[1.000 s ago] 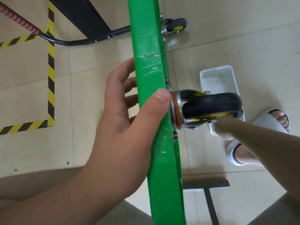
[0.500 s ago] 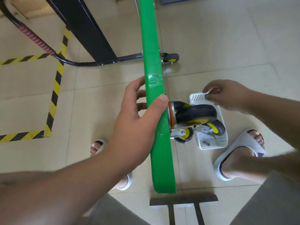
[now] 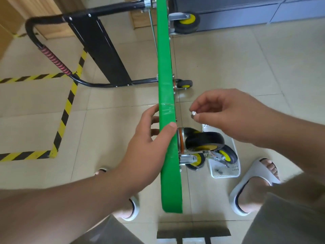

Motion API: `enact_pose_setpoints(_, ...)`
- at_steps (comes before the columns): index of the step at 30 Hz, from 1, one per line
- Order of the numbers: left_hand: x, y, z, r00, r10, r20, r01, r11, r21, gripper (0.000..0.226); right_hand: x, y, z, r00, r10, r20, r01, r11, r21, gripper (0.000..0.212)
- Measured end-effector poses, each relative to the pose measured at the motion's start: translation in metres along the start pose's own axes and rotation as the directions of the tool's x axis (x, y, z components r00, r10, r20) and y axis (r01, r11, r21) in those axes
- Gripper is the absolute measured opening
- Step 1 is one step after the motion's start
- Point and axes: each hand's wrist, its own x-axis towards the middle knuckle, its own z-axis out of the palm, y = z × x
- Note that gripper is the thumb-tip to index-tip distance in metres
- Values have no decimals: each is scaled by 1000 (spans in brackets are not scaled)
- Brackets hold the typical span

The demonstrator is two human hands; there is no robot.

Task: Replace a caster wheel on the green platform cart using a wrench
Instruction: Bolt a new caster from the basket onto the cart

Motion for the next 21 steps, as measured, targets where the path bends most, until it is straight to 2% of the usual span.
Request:
enact_pose_setpoints(7,3,0,-1,1000,-9,-2,9,1000,2,46,10,7,21,997,64,31,-64,998,21,11)
enact_pose_setpoints(12,3,0,-1,1000,-6,-5,6,1000,-24,43,15,10,28,998,61,4,-61,997,42,11)
enact_pose_setpoints(15,2,0,-1,1000,-9,-7,9,999,-32,49,19,10,32,999,49,-12,-48,998,38,12)
enact_pose_setpoints(21,3,-4,1,1000,4,-15,-4,999,-41,52,23,14,33,997,79,5,-79,987,143,14)
